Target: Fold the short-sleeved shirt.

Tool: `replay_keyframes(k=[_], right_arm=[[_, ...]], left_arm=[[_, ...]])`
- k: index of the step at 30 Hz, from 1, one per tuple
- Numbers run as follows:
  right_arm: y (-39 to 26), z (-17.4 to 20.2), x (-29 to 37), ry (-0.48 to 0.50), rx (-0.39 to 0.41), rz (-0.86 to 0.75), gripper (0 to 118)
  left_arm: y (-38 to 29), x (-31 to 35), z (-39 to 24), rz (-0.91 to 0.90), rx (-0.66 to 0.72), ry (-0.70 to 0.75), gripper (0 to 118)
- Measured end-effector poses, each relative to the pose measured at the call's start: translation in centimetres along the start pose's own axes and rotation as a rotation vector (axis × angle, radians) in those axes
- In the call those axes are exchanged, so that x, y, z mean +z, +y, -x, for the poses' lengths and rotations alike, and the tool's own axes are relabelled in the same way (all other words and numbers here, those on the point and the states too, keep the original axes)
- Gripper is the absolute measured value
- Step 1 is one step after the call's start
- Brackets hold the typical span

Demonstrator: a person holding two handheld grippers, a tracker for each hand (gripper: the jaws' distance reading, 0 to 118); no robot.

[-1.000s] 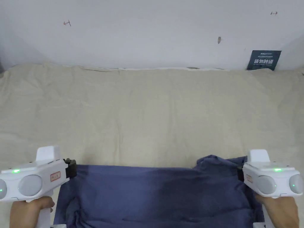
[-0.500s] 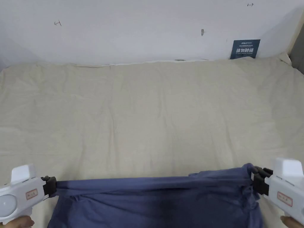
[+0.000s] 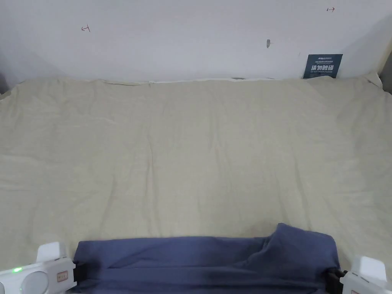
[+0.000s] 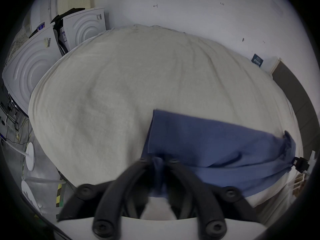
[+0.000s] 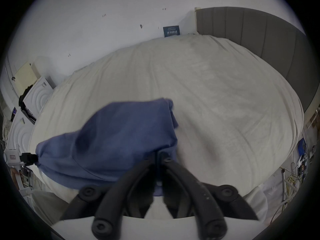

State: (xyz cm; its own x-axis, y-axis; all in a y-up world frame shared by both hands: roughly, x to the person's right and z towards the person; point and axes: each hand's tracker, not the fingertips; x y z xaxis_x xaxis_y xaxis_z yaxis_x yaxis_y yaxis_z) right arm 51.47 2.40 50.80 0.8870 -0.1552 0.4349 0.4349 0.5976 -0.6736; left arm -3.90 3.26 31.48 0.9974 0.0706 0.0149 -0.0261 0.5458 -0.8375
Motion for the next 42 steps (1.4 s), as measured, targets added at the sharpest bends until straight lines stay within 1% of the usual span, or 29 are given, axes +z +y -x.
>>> replay_keyframes(k=[1,2,3,4,5,7,11,13,16,17,18,19,20,21,22,23,24,25,26,28,30,32,34,35,38,39,40,42], right_arm=[[0.7,0.4,0.9,-0.005,-0.003,-0.032,45],[1.5,0.9,1.9,-0.028,0.001,-0.081,71],[2.3,1.6,2.8,-0.039,0.01,-0.126,84],[3.3,2.2,3.9,-0.035,0.023,-0.185,95],[4.5,2.9,5.0,-0.031,0.038,-0.237,103],[6.6,4.5,7.2,-0.017,0.068,-0.33,103],[9.9,7.7,11.2,0.028,0.117,-0.532,103],[10.8,9.1,12.8,0.031,0.135,-0.614,103],[11.5,11.1,14.4,0.007,0.176,-0.716,103],[11.5,11.7,14.8,-0.014,0.197,-0.745,100],[11.5,12.2,15.0,-0.029,0.215,-0.761,94],[11.5,12.7,15.2,-0.047,0.233,-0.776,82],[11.4,13.1,15.3,-0.055,0.242,-0.787,58],[11.3,13.3,15.4,-0.059,0.249,-0.792,31],[11.2,13.4,15.3,-0.055,0.256,-0.797,4],[11.0,13.5,15.4,-0.055,0.268,-0.813,2],[11.0,13.3,15.4,-0.039,0.265,-0.807,1],[11.0,13.3,15.3,-0.026,0.266,-0.798,1],[11.0,13.4,15.3,-0.027,0.265,-0.797,1],[10.9,13.4,15.2,-0.036,0.281,-0.798,1],[10.9,13.4,15.0,-0.033,0.282,-0.793,1],[11.0,13.2,14.8,-0.021,0.276,-0.779,1],[10.9,13.3,14.4,-0.019,0.277,-0.771,1],[11.0,13.3,14.3,-0.021,0.281,-0.766,1],[11.1,13.5,13.7,-0.017,0.293,-0.749,1],[11.1,13.7,13.6,-0.016,0.295,-0.743,1],[11.2,13.8,13.3,-0.014,0.297,-0.735,1],[11.2,14.1,12.9,-0.009,0.301,-0.721,1]], left_arm=[[0.5,0.8,-0.1,-0.033,0.014,-0.015,60],[1.2,1.8,-0.2,-0.071,0.036,-0.028,88],[1.8,2.7,-0.6,-0.111,0.044,-0.046,103],[2.7,4.0,-1.0,-0.164,0.051,-0.072,109],[3.8,5.0,-1.2,-0.227,0.058,-0.108,109],[5.7,7.7,-2.4,-0.342,0.053,-0.162,108],[8.6,12.1,-5.0,-0.582,0.016,-0.184,108],[9.3,13.5,-6.2,-0.683,-0.003,-0.175,108],[9.7,15.2,-8.1,-0.787,-0.065,-0.153,108],[9.5,15.6,-8.8,-0.82,-0.084,-0.146,104],[9.3,15.8,-9.3,-0.846,-0.099,-0.137,96],[9.2,16.0,-9.8,-0.868,-0.122,-0.133,85],[9.0,16.0,-10.2,-0.876,-0.13,-0.141,54],[8.7,16.0,-10.6,-0.882,-0.132,-0.147,20],[8.7,15.8,-10.9,-0.878,-0.126,-0.149,2],[8.6,15.7,-10.9,-0.878,-0.119,-0.164,0],[8.7,15.6,-10.9,-0.838,-0.142,-0.212,0],[8.6,15.4,-11.0,-0.825,-0.142,-0.213,0],[8.4,15.1,-11.1,-0.826,-0.14,-0.198,0],[8.2,14.6,-10.7,-0.804,-0.186,-0.179,0],[8.3,13.9,-10.2,-0.768,-0.191,-0.156,0],[8.7,12.8,-8.7,-0.652,-0.172,-0.179,0],[9.1,11.3,-6.8,-0.536,-0.125,-0.218,0],[9.3,10.5,-5.7,-0.474,-0.07,-0.255,0],[9.5,7.7,-2.1,-0.265,0.005,-0.418,0],[9.4,6.8,-1.2,-0.206,0.012,-0.443,0],[9.1,5.8,-0.1,-0.183,0.039,-0.439,0],[8.6,3.7,2.4,-0.069,0.071,-0.486,4]])
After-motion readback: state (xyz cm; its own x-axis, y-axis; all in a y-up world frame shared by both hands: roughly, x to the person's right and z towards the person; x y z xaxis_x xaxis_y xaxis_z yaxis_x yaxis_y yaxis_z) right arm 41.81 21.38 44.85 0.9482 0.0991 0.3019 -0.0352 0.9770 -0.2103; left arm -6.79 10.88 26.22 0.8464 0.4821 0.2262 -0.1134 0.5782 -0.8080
